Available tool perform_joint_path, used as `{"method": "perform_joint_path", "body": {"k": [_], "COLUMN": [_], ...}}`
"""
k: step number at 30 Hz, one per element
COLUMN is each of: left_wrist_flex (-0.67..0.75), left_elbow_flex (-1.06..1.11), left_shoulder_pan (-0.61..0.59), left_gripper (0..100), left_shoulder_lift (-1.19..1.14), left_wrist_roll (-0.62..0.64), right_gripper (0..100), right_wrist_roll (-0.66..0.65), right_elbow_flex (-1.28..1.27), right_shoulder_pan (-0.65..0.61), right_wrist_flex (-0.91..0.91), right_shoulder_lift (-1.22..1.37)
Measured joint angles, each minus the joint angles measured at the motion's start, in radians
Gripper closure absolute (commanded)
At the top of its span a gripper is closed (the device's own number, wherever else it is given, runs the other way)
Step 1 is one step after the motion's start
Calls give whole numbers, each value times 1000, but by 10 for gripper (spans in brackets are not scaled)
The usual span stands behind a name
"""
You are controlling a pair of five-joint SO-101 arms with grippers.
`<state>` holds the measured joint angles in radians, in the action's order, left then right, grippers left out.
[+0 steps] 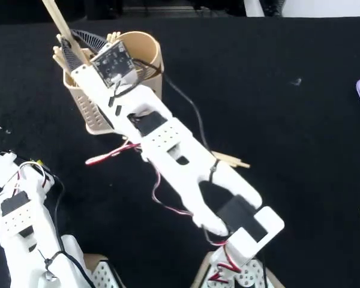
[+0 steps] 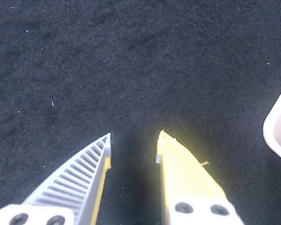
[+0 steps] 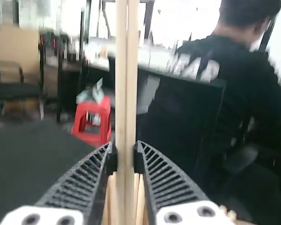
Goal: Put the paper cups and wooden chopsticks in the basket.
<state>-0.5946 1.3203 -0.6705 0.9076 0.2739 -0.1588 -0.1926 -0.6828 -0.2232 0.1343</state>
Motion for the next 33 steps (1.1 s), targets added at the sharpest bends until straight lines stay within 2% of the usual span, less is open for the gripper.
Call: {"method": "perform_joint_path", "body": {"k": [3,9,14,17,21,24,26,30,33], "left_wrist_flex": [0,0,0,0,0,0,0,0,0], "left_elbow_flex": [0,0,0,0,0,0,0,0,0], "left_shoulder_pan": [0,0,0,0,0,0,0,0,0], "left_gripper": [838,838,838,838,838,838,838,838,838], "left_shoulder_lift": [0,0,0,0,0,0,0,0,0], "left_wrist_roll": [0,0,0,0,0,0,0,0,0], "right_gripper": [771,874,925,923,923,920,874,724,695], "right_wrist_roll": [0,0,0,0,0,0,-2,-107,-265], "right_elbow_flex": [0,0,0,0,-41,-149,-259,-562,-792], "right_shoulder_pan": [2,2,2,2,20,103,172,344,419], "right_wrist_flex": [101,187,238,400,790,1103,1232,1266,1175], "right_shoulder_lift": [0,-23,-206,-371,-626,-813,-913,-985,-984]}}
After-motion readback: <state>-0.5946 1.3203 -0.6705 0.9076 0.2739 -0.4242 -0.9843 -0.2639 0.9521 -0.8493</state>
